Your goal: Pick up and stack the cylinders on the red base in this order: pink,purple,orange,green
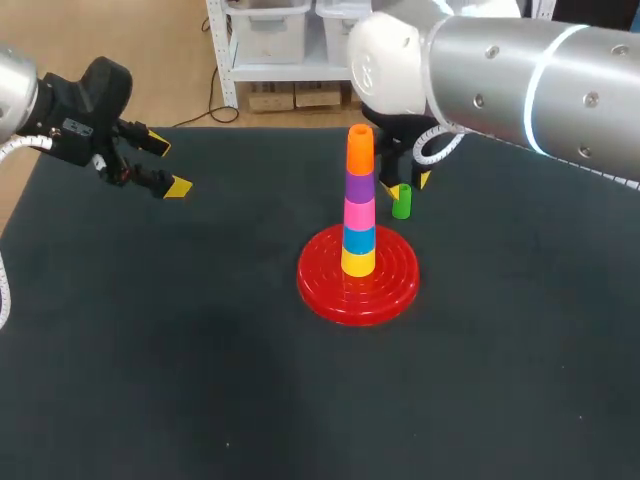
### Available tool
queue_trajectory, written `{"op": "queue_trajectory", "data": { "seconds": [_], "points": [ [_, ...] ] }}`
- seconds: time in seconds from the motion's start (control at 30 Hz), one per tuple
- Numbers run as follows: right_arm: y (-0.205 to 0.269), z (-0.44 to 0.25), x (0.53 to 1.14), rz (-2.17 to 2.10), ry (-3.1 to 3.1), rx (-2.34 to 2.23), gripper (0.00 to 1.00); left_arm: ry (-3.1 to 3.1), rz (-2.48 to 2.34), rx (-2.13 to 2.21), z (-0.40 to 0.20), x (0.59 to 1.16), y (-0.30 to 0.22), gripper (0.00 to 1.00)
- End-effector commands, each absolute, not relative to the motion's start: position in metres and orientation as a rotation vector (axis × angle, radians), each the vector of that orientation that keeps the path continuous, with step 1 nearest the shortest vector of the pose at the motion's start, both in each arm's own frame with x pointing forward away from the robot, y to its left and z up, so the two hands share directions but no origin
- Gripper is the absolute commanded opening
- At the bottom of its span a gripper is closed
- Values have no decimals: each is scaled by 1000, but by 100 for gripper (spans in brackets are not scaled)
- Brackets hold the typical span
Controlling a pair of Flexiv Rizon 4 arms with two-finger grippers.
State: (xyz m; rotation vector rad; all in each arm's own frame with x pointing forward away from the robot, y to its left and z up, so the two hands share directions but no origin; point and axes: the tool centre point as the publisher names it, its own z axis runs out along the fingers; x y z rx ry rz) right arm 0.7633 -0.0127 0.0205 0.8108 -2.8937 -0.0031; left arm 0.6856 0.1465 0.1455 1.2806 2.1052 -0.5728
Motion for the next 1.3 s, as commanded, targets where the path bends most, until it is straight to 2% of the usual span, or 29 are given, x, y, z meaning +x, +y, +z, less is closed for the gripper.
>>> {"op": "queue_trajectory", "data": {
  "seconds": [0.03, 0.23, 0.3, 0.37, 0.4, 0.63, 0.83, 1.07, 1.3],
  "points": [
    [-11, 18, 762, -2, -2901, 812, 44, 2099, -574, 1280, 145, 685, 147, 100],
    [-9, 18, 763, -7, -2904, 812, 42, 2099, -574, 1280, 145, 685, 147, 100],
    [-9, 18, 763, -9, -2904, 808, 27, 2099, -574, 1280, 145, 685, 147, 100],
    [-9, 18, 764, -13, -2904, 803, 2, 2099, -574, 1280, 145, 685, 147, 100],
    [-10, 19, 764, -16, -2904, 800, 0, 2099, -574, 1280, 145, 685, 147, 100],
    [-20, 62, 760, 11, -2897, 799, 0, 2099, -574, 1280, 145, 685, 147, 100],
    [-22, 152, 742, -36, -2872, 851, 0, 2099, -574, 1280, 145, 685, 147, 100],
    [-3, 254, 693, -94, -2881, 1087, 0, 2099, -574, 1280, 145, 685, 147, 100],
    [16, 308, 641, -108, -2841, 1337, 0, 2099, -574, 1280, 145, 685, 147, 100]
  ]
}}
